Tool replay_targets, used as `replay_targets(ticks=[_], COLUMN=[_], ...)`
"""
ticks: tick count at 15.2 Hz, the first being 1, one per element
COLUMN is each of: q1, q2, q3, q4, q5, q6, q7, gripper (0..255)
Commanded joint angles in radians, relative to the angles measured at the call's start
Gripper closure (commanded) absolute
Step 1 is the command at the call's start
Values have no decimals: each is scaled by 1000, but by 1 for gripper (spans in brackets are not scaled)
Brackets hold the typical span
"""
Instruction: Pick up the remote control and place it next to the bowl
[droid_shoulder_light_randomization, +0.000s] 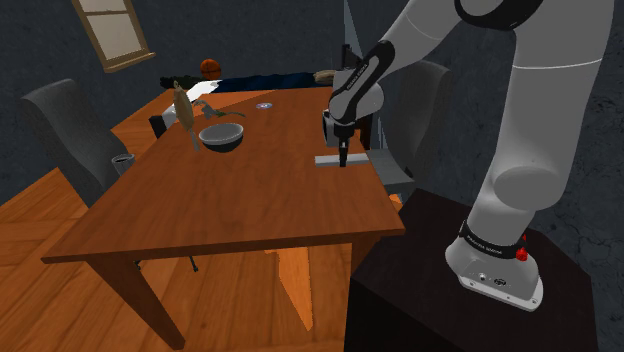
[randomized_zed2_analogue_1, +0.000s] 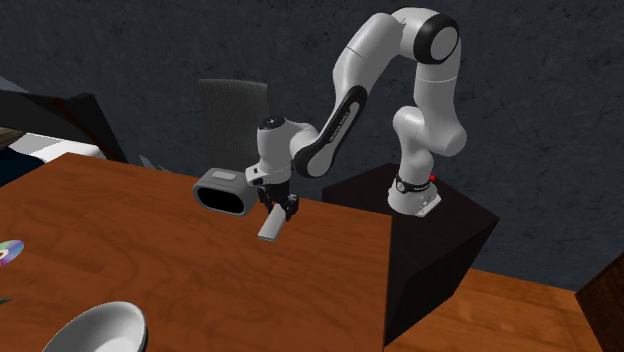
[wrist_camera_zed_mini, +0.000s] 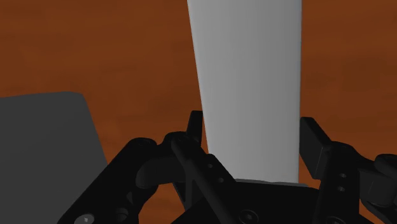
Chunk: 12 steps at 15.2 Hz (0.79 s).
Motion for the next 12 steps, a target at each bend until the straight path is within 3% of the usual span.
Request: replay_targets(ticks=[1,5,12], q1=[0,0,6], q2=[1,1,-75], q3=[0,0,-9], q4=[-1,-1,16], q5=[0,1,-32], q6=[0,0,-90], q7=[1,0,22], gripper=[255,255,255])
